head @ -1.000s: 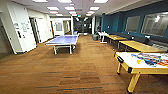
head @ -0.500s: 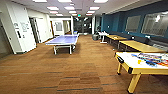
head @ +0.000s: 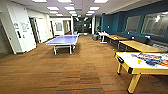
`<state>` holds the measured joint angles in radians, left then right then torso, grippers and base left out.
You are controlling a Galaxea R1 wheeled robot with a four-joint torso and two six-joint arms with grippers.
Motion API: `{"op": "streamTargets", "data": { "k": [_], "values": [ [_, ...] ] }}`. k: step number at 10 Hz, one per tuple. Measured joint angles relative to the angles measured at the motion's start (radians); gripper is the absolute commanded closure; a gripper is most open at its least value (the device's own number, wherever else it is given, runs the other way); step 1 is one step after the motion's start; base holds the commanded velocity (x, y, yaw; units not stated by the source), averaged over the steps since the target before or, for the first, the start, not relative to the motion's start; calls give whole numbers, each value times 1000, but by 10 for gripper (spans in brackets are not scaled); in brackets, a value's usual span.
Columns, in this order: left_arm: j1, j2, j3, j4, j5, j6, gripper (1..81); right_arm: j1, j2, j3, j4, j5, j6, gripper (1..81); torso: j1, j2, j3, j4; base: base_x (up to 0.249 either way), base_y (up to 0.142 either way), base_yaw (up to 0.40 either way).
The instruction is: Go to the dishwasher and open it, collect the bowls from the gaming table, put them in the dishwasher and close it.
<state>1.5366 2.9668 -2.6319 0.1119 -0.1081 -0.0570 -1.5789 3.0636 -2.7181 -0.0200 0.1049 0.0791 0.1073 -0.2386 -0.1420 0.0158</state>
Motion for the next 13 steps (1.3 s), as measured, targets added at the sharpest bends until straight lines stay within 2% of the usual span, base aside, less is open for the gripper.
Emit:
{"op": "streamTargets", "data": {
  "k": [8,13],
  "values": [
    [2,0,0,1,0,0,10,0,0,0,0,0,0,10,0,0,0,0,0,0,21],
    [1,0,0,1,0,0,10,0,0,0,0,0,0,10,-1,0,0,0,0,0,-331]
  ]
}}
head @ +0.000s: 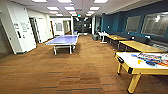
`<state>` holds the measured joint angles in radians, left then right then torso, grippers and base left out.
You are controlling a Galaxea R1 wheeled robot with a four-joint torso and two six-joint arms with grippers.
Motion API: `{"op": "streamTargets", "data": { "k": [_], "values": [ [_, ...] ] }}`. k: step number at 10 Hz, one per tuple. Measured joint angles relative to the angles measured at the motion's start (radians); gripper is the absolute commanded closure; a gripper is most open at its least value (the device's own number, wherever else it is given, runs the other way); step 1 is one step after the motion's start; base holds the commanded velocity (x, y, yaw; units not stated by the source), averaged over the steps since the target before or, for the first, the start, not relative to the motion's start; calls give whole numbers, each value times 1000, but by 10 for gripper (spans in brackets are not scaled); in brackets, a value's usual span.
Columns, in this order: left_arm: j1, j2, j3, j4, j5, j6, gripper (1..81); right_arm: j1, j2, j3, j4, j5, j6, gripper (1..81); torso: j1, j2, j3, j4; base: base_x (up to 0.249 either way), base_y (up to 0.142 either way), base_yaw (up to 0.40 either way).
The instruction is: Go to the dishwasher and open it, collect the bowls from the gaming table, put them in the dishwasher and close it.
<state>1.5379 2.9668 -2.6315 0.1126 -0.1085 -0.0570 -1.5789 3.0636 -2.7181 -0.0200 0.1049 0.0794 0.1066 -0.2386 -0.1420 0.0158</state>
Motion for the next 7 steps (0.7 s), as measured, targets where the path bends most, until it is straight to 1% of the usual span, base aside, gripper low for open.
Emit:
{"op": "streamTargets", "data": {
  "k": [4,7],
  "values": [
    [11,1,0,0,2,0,10,6,0,0,0,0,0,10,0,0,0,0,0,0,-393],
    [-7,-1,0,0,-1,0,10,2,2,0,0,-1,0,10,0,0,0,0,0,0,-394]
  ]
}}
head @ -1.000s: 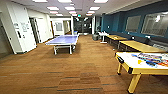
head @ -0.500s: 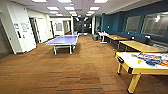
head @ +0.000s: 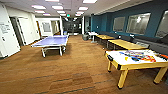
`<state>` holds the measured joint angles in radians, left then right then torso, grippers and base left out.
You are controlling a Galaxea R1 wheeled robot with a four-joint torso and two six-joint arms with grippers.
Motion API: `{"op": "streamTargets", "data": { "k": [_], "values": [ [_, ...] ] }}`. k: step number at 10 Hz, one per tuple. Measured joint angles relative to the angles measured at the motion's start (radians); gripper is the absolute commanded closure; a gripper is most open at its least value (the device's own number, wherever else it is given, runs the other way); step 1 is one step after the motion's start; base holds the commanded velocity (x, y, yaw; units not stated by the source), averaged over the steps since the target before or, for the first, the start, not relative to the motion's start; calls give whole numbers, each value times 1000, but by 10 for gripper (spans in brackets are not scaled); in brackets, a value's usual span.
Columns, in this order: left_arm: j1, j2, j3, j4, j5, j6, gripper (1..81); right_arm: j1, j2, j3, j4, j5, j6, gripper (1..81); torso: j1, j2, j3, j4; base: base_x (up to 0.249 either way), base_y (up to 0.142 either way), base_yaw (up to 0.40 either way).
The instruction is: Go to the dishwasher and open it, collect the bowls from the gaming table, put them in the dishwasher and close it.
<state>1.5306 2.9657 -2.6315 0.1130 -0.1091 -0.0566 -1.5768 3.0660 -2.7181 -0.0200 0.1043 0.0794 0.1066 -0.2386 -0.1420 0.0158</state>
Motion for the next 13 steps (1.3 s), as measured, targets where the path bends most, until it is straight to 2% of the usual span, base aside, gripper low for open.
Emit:
{"op": "streamTargets", "data": {
  "k": [9,10,13],
  "values": [
    [8,1,0,0,3,0,10,0,-2,0,0,1,0,10,0,0,0,0,0,0,-394],
    [7,1,0,0,2,0,10,0,-1,0,0,1,0,10,0,0,0,0,0,-229,0],
    [-3,1,1,0,-2,0,10,-4,0,0,0,1,0,10,0,0,0,0,0,-22,0]
  ]
}}
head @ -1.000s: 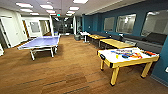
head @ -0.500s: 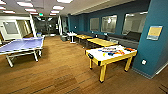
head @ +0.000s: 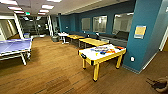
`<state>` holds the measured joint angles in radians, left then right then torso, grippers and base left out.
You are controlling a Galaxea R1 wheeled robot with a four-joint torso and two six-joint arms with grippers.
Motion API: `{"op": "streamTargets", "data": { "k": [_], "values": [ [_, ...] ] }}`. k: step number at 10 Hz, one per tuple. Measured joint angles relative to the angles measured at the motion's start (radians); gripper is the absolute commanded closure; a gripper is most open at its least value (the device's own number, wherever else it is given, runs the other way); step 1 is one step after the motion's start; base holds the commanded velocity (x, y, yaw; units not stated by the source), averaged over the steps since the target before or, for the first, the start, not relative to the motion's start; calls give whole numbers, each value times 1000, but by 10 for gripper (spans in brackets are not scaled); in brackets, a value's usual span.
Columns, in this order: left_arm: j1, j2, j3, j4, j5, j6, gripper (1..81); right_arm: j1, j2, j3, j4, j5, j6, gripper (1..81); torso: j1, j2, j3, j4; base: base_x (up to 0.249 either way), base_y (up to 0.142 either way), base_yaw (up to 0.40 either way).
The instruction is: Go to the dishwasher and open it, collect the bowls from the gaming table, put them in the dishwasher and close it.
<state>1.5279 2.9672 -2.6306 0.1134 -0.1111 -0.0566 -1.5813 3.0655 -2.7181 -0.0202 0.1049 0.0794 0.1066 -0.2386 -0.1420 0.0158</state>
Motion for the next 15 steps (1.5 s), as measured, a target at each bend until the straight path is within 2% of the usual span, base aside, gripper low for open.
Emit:
{"op": "streamTargets", "data": {
  "k": [6,8,11,15],
  "values": [
    [8,0,0,0,5,0,10,2,1,0,0,0,0,10,0,0,0,0,16,0,0],
    [30,0,0,0,8,0,10,-18,1,0,0,-4,0,10,-4,-2,1,0,170,0,0],
    [-7,0,-1,0,-2,0,10,20,1,0,0,7,-1,10,-2,-1,0,0,194,0,0],
    [8,0,-1,0,4,0,10,4,0,0,0,0,-1,10,-1,-1,0,0,171,0,0]
  ]
}}
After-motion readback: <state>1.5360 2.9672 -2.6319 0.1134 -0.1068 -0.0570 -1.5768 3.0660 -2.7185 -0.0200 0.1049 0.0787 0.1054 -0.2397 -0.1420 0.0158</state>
